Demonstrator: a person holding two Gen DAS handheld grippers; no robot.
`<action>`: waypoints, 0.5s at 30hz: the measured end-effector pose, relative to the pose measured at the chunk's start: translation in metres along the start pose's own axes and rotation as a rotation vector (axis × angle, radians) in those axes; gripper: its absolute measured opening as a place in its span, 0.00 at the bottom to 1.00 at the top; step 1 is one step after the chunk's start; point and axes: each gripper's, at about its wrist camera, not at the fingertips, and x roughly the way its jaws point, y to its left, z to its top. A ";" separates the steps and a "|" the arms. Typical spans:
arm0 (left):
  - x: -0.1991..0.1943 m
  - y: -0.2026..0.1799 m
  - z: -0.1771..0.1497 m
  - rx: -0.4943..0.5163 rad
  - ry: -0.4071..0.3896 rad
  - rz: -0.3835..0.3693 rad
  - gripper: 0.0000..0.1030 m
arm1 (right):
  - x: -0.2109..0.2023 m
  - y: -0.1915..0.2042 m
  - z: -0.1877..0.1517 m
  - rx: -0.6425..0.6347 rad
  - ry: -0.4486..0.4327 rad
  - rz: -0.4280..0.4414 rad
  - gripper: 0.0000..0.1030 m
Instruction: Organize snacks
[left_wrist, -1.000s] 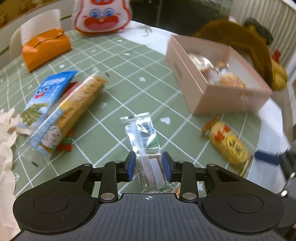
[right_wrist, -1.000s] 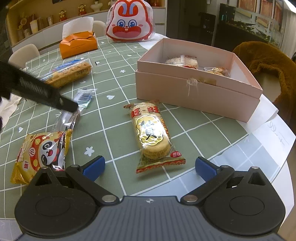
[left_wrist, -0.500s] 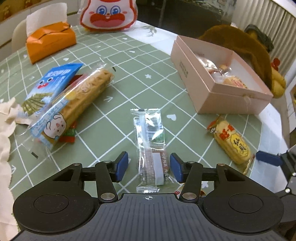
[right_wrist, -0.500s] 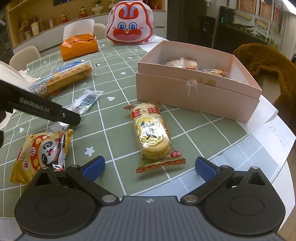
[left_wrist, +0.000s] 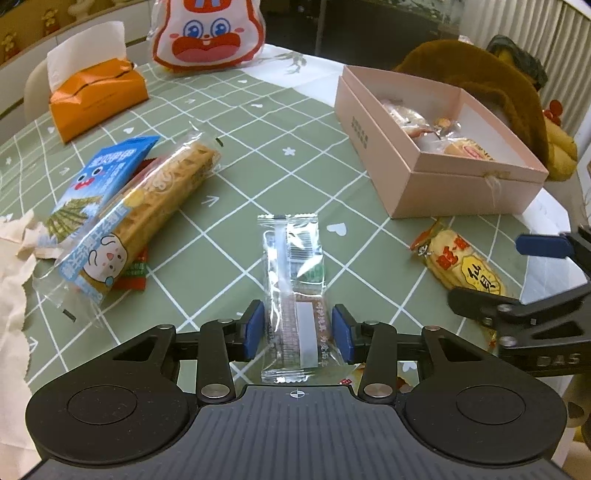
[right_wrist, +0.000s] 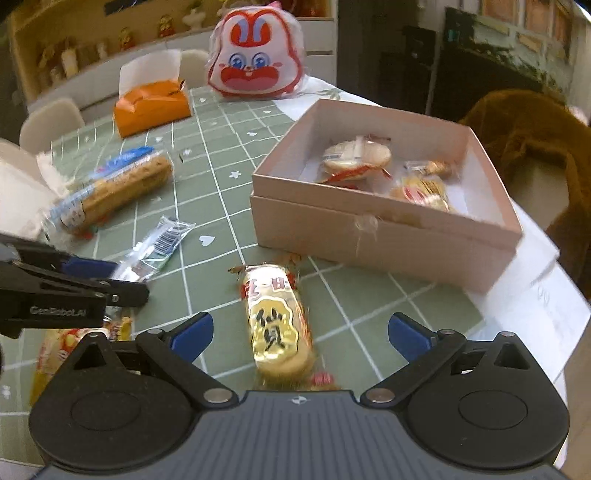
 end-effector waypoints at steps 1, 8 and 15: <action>0.000 0.001 0.000 -0.003 0.001 -0.004 0.44 | 0.003 0.001 0.002 -0.004 0.013 0.006 0.92; -0.005 0.012 -0.009 -0.070 -0.037 -0.043 0.40 | 0.011 0.007 0.008 -0.021 0.085 0.029 0.41; -0.024 0.001 -0.014 -0.068 -0.063 -0.064 0.40 | -0.023 -0.003 0.001 -0.024 0.090 0.047 0.33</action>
